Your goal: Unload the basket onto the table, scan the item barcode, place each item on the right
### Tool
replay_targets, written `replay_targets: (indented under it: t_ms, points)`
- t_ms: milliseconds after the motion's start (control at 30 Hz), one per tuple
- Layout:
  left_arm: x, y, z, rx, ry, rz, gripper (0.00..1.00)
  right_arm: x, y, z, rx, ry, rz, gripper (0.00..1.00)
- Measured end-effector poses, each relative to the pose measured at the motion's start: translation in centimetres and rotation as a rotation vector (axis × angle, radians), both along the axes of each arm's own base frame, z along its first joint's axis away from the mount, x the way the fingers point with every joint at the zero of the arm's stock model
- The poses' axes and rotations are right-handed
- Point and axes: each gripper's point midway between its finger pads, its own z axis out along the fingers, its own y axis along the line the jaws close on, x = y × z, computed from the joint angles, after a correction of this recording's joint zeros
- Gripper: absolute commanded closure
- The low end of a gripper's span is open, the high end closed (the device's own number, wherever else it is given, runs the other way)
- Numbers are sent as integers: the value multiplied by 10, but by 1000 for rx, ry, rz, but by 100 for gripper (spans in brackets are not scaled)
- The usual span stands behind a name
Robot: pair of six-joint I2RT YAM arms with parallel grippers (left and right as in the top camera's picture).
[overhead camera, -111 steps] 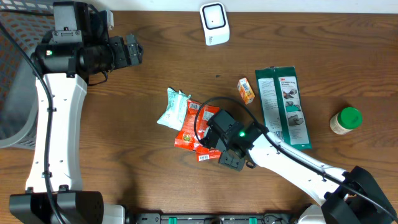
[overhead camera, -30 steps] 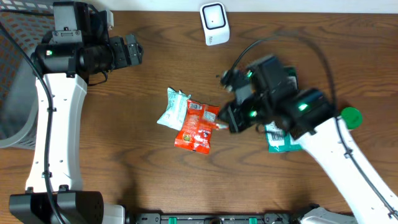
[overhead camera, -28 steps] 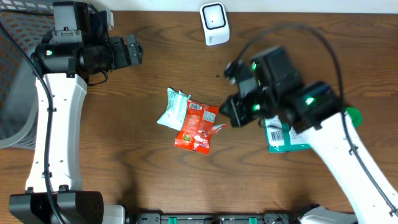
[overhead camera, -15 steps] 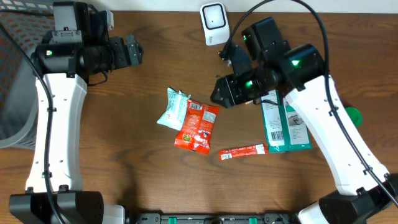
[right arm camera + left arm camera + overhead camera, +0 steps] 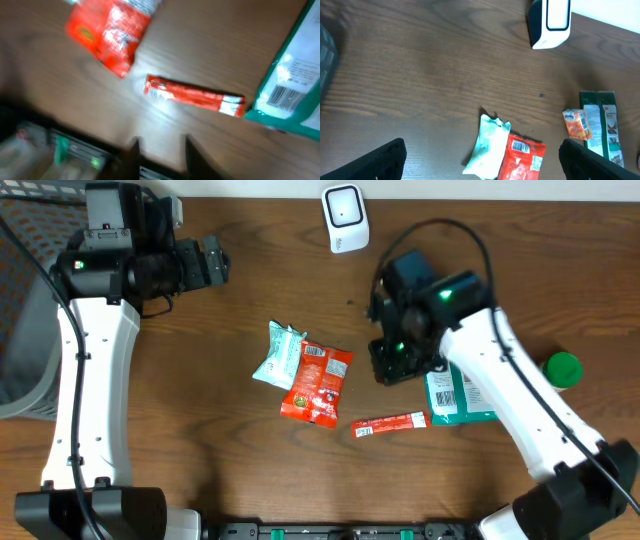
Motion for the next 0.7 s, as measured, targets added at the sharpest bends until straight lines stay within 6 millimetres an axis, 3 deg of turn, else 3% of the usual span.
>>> replay_targets:
  t_ms: [100,233,300,400,700]
  points:
    - [0,0,0,-1,1,0,3,-13,1,-40,-18,53,-35,99]
    - [0,0,0,-1,1,0,3,-54,5,-86,-59,135,33,99]
    - [0,0,0,0,0,0,3,-77,6,-104,-82,167,93,99]
    - [0,0,0,0,0,0,3,-93,11,-117,-86,167,163,99]
    - [0,0,0,0,1,0,3,-84,9,-148,-110,35,228,99]
